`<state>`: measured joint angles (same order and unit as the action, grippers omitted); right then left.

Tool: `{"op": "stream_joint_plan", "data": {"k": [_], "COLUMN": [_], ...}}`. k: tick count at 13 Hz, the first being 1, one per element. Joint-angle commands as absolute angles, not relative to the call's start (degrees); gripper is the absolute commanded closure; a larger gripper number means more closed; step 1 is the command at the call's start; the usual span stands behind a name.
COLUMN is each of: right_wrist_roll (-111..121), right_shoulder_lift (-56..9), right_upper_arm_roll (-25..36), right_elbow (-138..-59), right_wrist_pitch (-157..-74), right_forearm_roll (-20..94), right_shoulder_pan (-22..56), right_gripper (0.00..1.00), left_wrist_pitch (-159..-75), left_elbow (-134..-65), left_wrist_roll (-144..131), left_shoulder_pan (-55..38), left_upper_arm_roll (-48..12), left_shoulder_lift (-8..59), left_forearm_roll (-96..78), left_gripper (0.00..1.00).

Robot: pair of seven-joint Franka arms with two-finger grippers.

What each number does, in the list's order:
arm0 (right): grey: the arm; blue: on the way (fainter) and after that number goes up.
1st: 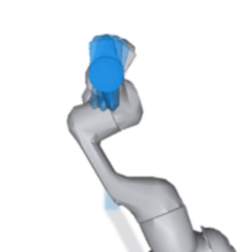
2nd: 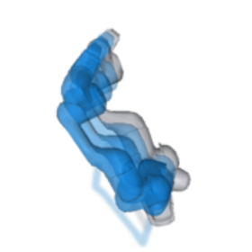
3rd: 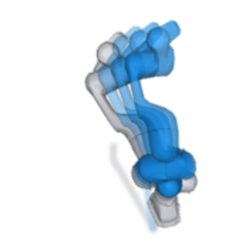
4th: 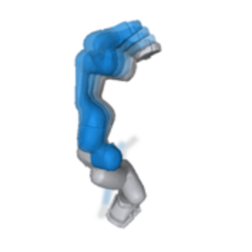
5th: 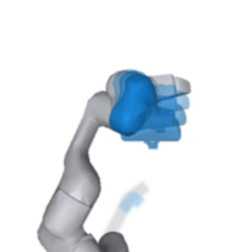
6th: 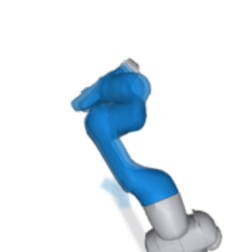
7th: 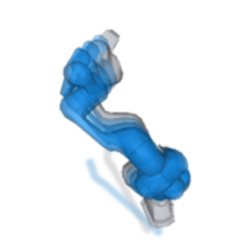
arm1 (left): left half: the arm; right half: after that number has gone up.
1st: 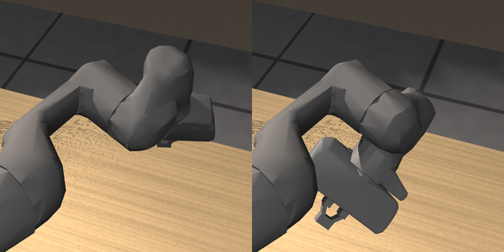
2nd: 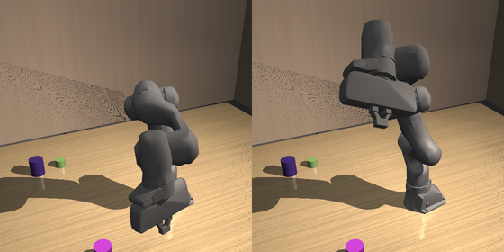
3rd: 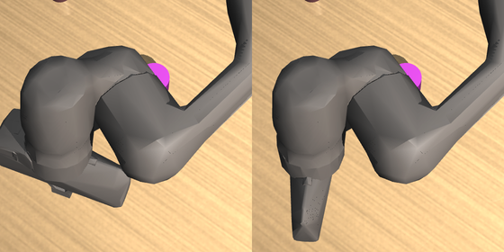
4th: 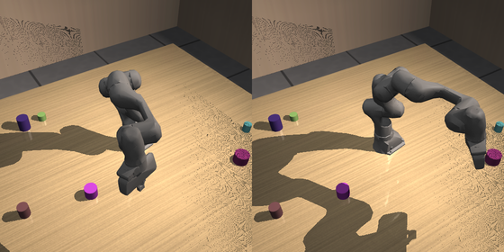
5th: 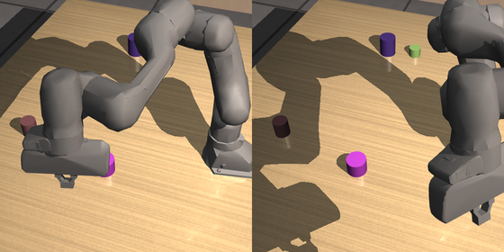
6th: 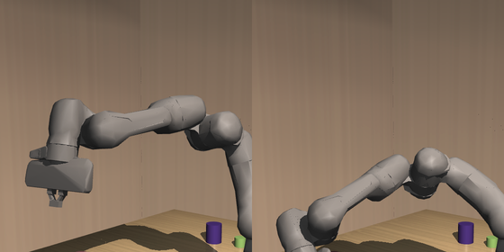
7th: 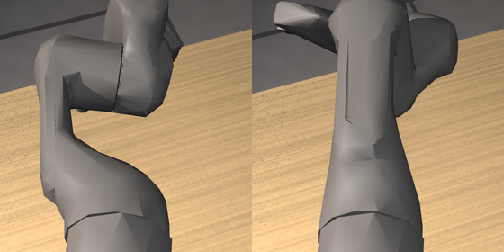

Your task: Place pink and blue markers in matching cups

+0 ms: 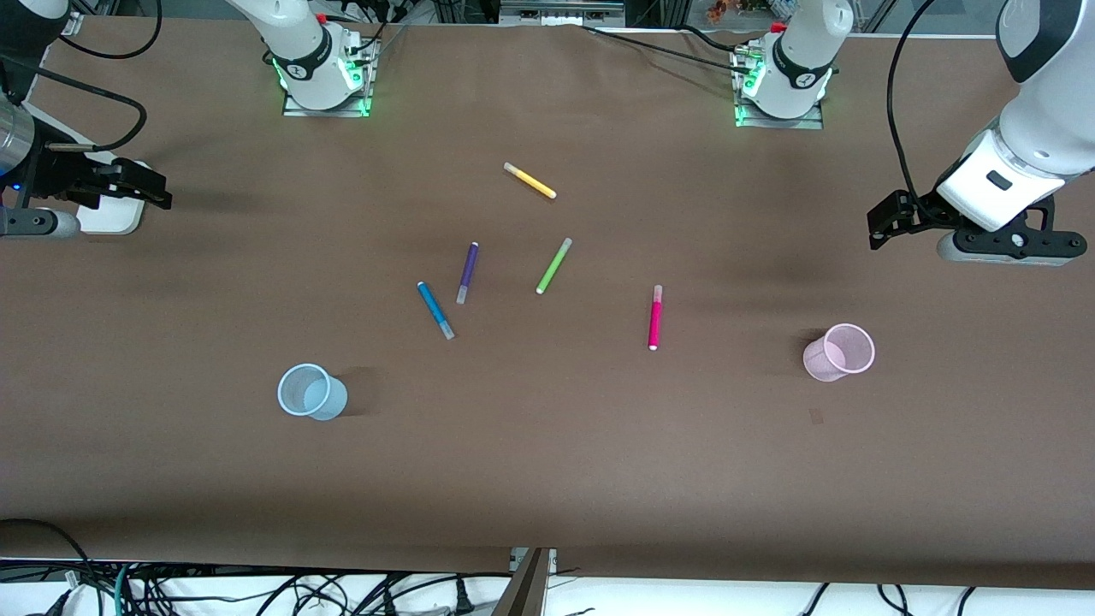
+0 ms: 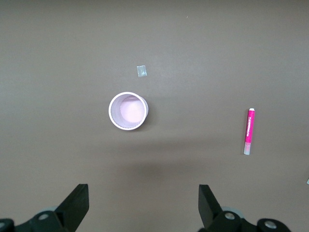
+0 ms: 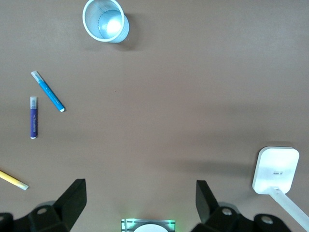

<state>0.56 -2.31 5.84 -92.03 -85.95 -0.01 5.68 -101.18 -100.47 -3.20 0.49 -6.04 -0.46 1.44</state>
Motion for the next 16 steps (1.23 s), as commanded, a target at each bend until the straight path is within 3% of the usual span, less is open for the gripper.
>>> {"op": "stream_joint_plan", "data": {"k": [1, 6, 10, 14, 16], "right_wrist_roll": [1.14, 1.14, 0.44, 0.79, 0.79], "right_shoulder_lift": [-3.51, -4.13, -9.48, -16.50, -22.03], "right_upper_arm_roll": [5.45, 5.45, 3.26, 3.08, 2.55], "right_elbow": [-89.48, -89.39, -87.01, -86.92, -86.84], "right_wrist_pitch": [-84.02, -84.37, -84.90, -89.29, -93.58], "right_forearm_roll": [-0.35, -0.26, -0.09, 0.87, 1.05], "right_shoulder_pan": [5.36, 5.54, 7.28, 12.29, 16.15], "right_gripper": [0.00, 0.00, 0.00, 0.00, 0.00], "left_wrist_pitch": [-100.28, -100.28, -98.98, -98.61, -103.42], "left_elbow": [-100.37, -100.37, -100.37, -100.46, -101.07], "left_wrist_roll": [-2.02, -1.93, -2.11, -2.72, -3.16], "left_shoulder_pan": [0.53, 0.53, -0.35, -1.32, -1.32], "left_upper_arm_roll": [-6.06, -5.98, -6.59, -14.83, -18.62], "left_shoulder_lift": [-1.23, -1.14, 0.78, 7.89, 13.33], "left_forearm_roll": [0.26, 0.26, 0.09, 0.09, 0.00], "left_gripper": [0.00, 0.00, 0.00, 0.00, 0.00]}}
